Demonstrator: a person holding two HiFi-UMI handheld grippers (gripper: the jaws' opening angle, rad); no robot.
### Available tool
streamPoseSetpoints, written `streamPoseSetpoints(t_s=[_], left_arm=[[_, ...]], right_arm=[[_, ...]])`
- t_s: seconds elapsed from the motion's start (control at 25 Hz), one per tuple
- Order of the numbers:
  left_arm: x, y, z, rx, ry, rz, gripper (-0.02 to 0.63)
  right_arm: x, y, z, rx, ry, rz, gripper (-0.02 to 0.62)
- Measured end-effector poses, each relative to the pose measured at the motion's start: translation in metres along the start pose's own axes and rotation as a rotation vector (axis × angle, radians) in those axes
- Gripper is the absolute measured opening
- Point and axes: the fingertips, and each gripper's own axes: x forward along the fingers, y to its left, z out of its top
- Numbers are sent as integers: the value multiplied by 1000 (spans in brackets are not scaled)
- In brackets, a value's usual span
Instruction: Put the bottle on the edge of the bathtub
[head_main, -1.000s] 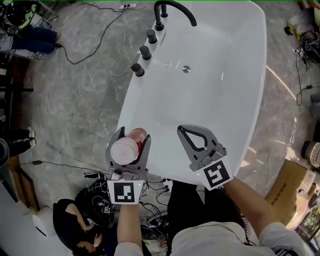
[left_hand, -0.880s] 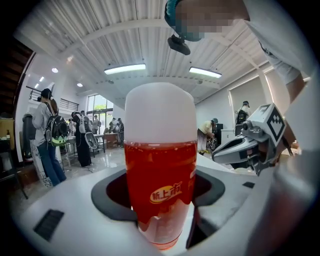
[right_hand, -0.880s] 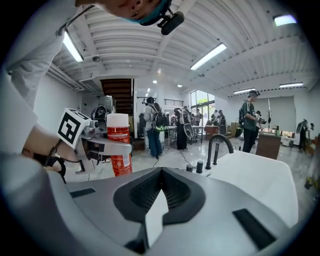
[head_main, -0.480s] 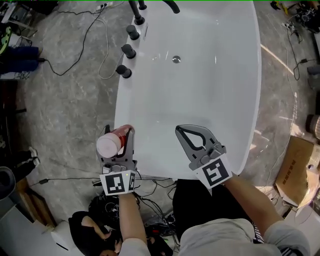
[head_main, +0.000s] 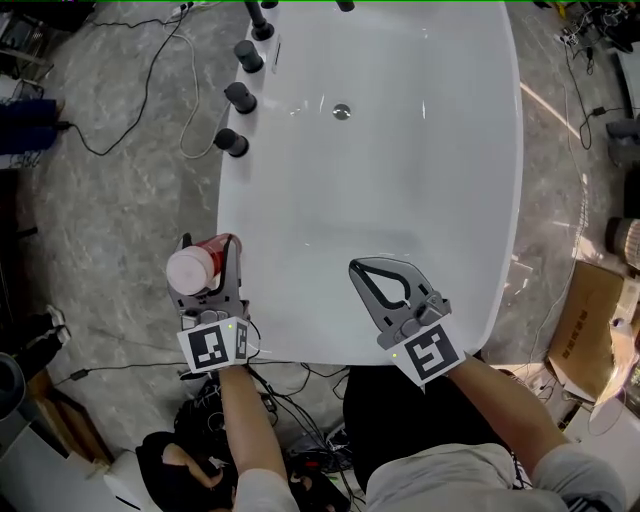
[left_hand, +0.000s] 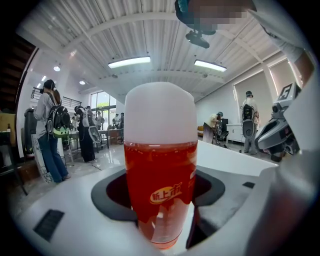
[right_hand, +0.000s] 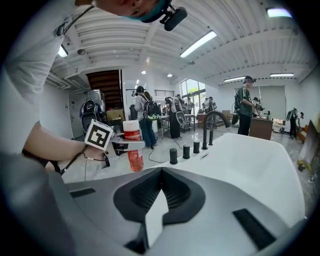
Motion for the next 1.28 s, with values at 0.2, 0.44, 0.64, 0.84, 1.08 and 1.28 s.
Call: streamPoseSetpoints(t_s=[0.2, 0.44, 0.64, 0.84, 1.08, 1.28], left_arm=[[11, 9, -20, -15, 20, 4, 298], [19, 15, -33, -30, 28, 24, 298], [23, 13, -41, -36, 29, 11, 298], [26, 19, -48, -73, 27, 29, 298], [26, 17, -54, -82, 17, 39, 298], [25, 18, -54, -99, -9, 56, 299]], right_arm=[[6, -4, -10, 26, -6, -12, 6], [8, -5, -17, 26, 10, -3, 6], [7, -3, -26, 37, 18, -3, 6], [6, -4, -28, 41, 18, -2, 6], [6, 2, -30, 43, 27, 13, 6], [5, 6, -32, 44, 29, 15, 6]])
